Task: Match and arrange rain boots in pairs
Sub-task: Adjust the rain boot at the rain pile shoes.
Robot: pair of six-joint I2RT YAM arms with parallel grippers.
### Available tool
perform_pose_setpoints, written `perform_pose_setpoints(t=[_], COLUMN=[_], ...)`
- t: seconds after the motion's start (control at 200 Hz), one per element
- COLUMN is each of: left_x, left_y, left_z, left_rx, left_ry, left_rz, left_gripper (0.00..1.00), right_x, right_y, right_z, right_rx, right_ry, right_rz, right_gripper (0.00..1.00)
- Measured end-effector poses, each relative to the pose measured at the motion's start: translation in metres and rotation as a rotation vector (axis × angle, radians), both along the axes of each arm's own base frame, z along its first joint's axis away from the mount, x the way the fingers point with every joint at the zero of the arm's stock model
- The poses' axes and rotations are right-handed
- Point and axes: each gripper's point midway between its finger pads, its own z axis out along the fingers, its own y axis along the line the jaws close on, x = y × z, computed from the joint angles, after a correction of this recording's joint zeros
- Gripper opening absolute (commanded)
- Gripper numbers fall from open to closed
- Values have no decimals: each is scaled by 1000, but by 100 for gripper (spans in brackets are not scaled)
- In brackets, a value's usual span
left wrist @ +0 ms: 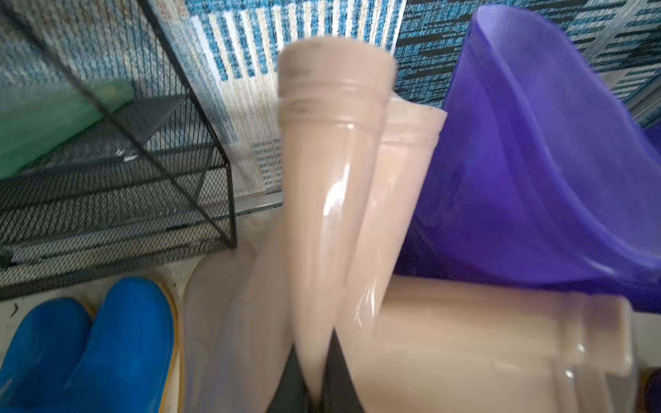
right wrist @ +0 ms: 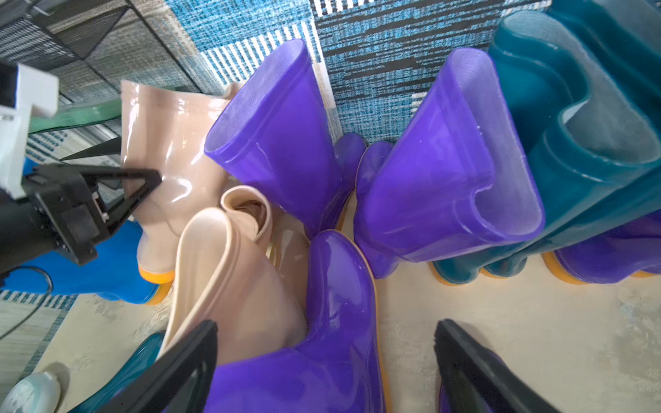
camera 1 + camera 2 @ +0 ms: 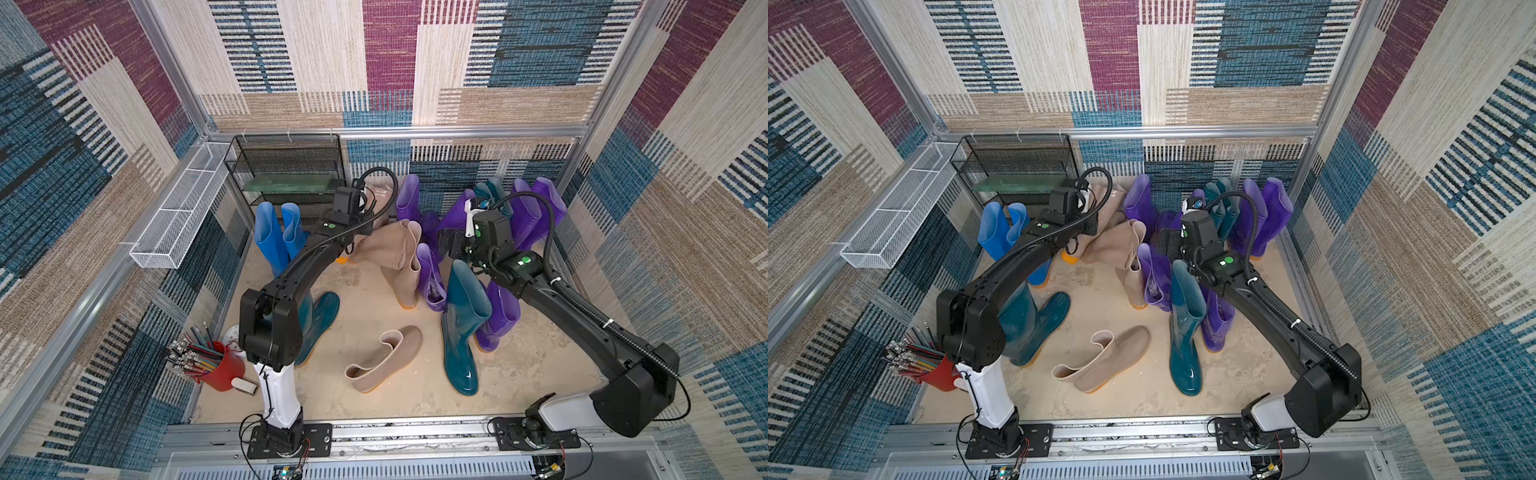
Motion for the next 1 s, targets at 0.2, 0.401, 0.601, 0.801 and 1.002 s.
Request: perform_pose_setpoints(t=[0.2, 0.401, 0.601, 0.801, 1.002], left_x=[-12, -11, -25, -46, -69], left_y=[46, 71, 95, 126, 145], left_z=[-18, -33, -44, -42, -57], left_rx=[-72, -126, -142, -153, -188], left_ry=[11, 19, 44, 67, 129], left_rz=[117, 192, 253, 371, 462], left_gripper=[0, 0, 27, 68, 73], right_x=[-12, -22, -24, -27, -32], right_y=[11, 26, 38, 59, 79], right_z=[14, 22, 35, 43, 52], right_rx=[9, -5, -18, -27, -38], right_ry=[-30, -53, -90, -107, -131], right_rz=[61, 120, 152, 196, 234], right_gripper=[98, 98, 98, 98, 99])
